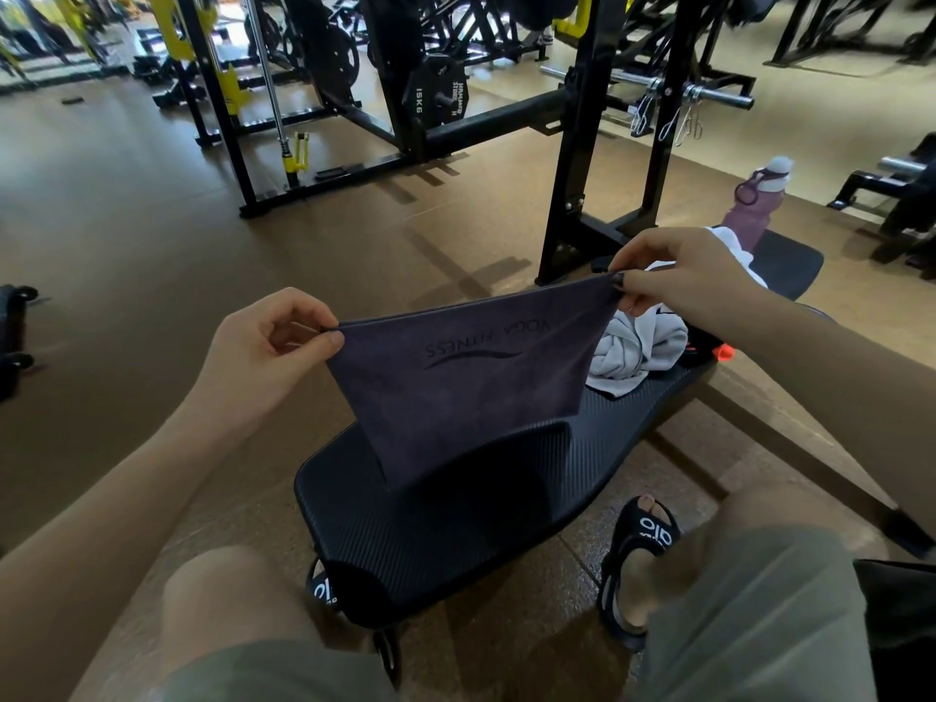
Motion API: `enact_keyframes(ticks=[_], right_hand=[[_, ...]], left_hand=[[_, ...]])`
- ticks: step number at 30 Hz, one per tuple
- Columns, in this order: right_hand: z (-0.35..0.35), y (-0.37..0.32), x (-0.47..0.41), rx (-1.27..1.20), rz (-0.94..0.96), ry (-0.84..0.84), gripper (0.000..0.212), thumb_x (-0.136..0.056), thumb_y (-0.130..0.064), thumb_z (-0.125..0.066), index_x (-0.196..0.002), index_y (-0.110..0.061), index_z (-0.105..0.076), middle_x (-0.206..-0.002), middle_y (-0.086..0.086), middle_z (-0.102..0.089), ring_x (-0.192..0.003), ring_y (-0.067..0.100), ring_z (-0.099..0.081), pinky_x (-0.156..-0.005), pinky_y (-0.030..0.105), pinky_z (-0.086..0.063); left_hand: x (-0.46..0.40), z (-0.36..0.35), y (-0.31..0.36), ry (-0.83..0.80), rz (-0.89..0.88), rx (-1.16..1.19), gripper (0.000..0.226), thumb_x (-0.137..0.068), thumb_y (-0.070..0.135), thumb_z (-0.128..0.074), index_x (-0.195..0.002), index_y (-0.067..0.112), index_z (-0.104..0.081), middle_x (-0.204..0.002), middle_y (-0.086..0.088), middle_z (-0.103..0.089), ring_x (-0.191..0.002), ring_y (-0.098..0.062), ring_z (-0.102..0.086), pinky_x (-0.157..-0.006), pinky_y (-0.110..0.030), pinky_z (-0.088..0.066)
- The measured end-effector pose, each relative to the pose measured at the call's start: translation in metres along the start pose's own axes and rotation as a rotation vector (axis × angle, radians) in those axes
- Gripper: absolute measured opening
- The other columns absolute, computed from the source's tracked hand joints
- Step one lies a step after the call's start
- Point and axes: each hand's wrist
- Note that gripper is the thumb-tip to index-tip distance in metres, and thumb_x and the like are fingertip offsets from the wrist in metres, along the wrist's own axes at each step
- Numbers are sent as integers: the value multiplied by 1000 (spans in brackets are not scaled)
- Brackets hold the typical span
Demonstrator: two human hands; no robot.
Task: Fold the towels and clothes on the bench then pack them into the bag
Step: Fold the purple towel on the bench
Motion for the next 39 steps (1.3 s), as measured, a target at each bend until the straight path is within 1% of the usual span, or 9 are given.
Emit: enact_keyframes(ticks=[4, 7, 13, 18, 23, 26, 29, 33, 39], right_hand=[[-2, 1, 0, 46, 9, -21, 16, -93, 0, -61, -103, -8, -70, -85, 13, -74, -76, 26, -74, -76, 33, -63], [-4, 1, 0, 71, 24, -37, 21, -93, 1, -60, -104, -12, -72, -79, 10, -74, -73, 23, -73, -75, 27, -62], [-7, 0, 1, 126, 47, -116, 20, -93, 2, -59, -96, -13, -71, -75, 6, -73, -66, 15, -73, -70, 24, -61], [-20, -4, -32, 255, -2, -209, 20, -92, 2, -55, -92, -13, -67, -71, 5, -75, -62, 11, -73, -75, 28, -61], [-52, -17, -83, 280, 94, 47, 18, -91, -4, -53, -99, -15, -64, -94, 8, -72, -81, 19, -70, -82, 35, -57], [-62, -22, -82, 270, 231, 188, 15, -94, -7, -52, -102, -11, -64, -98, 3, -63, -88, 15, -55, -69, 10, -40], [-73, 6, -65, 245, 262, 176, 14, -92, -5, -55, -100, -7, -65, -98, 4, -62, -86, 17, -54, -66, 10, -38], [-103, 87, -26, 324, 227, 26, 12, -88, 2, -54, -90, -6, -63, -89, 11, -61, -83, 28, -56, -72, 39, -43], [-149, 188, 47, 535, 142, -222, 13, -86, 3, -54, -90, -9, -57, -93, 10, -55, -85, 34, -57, -71, 45, -48]], left_hand=[[0, 1, -3, -4, -25, -70, 18, -89, 7, -74, -96, 23, -68, -87, 1, -67, -84, -20, -66, -77, -34, -54], [0, 2, -4, -13, -53, -221, 21, -90, 11, -73, -100, 29, -72, -89, 9, -69, -85, -9, -63, -77, -17, -49], [2, 3, -8, 15, -10, -285, 15, -90, 11, -72, -96, 25, -72, -91, 10, -69, -86, -4, -63, -73, -5, -44], [-14, 0, -24, -51, 68, -338, 14, -92, 14, -70, -96, 28, -68, -91, 9, -68, -87, -7, -63, -73, -9, -42], [-57, 3, -29, 85, 153, -327, 8, -97, 13, -64, -102, 20, -64, -100, -1, -67, -92, -16, -61, -80, -26, -42], [-56, 17, -26, 189, 85, -300, 12, -99, 14, -61, -110, 18, -62, -105, 1, -64, -98, -12, -58, -84, -24, -44], [-27, 12, -39, 71, 20, -380, 14, -98, 14, -61, -110, 19, -60, -107, 7, -60, -100, -7, -54, -89, -25, -43], [34, -35, -85, -223, -21, -429, 9, -94, 14, -63, -102, 19, -62, -99, 7, -61, -92, -12, -59, -81, -25, -45], [99, -112, -128, -572, 10, -525, 11, -92, 18, -66, -98, 22, -59, -98, 8, -57, -91, -15, -59, -77, -25, -42]])
Point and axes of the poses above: each hand's wrist, its own x-axis away from the middle knuckle, its own z-axis out of the back of the hand, y = z × x
